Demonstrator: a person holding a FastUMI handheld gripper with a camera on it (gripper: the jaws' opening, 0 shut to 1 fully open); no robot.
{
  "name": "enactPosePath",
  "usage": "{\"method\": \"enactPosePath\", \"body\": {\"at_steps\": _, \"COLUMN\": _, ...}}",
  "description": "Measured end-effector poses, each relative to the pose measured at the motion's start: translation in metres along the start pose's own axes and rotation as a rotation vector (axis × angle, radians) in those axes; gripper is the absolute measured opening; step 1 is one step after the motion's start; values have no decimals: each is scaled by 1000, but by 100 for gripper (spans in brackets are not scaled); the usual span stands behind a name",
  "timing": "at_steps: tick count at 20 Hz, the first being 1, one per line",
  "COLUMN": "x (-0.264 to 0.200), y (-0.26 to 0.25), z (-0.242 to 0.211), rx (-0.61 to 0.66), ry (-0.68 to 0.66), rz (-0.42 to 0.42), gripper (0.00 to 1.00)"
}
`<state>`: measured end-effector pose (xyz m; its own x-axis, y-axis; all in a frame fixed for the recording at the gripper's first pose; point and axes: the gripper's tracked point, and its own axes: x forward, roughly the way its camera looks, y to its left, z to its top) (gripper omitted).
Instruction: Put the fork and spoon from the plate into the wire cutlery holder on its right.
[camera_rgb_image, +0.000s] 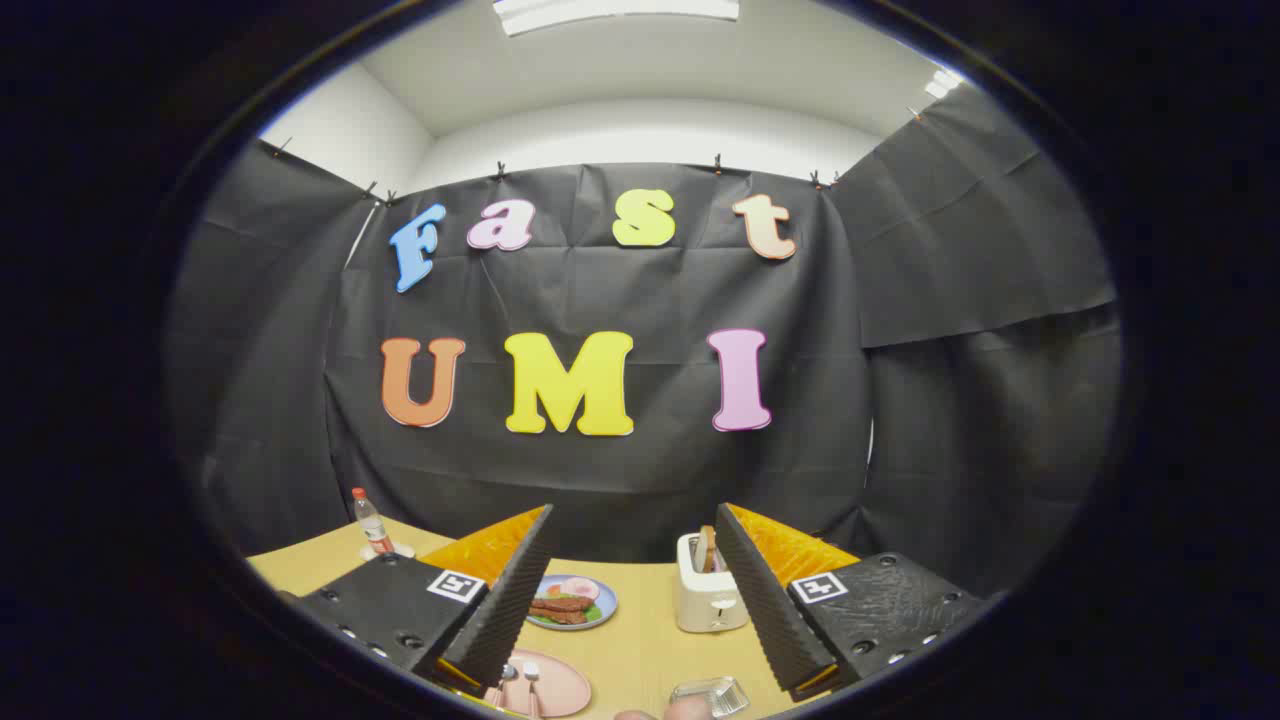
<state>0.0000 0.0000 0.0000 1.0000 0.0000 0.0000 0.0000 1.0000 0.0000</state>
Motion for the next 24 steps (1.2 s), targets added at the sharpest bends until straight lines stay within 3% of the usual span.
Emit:
{"method": "enactPosePath", "body": {"at_steps": 18, "x": -5, "y": 34, "z": -12, "rx": -18, "ry": 38, "rz": 73, "gripper": 95}}
{"method": "enactPosePath", "body": {"at_steps": 24, "x": -9, "y": 63, "z": -88, "rx": -89, "ry": 256, "rz": 162, "gripper": 95}}
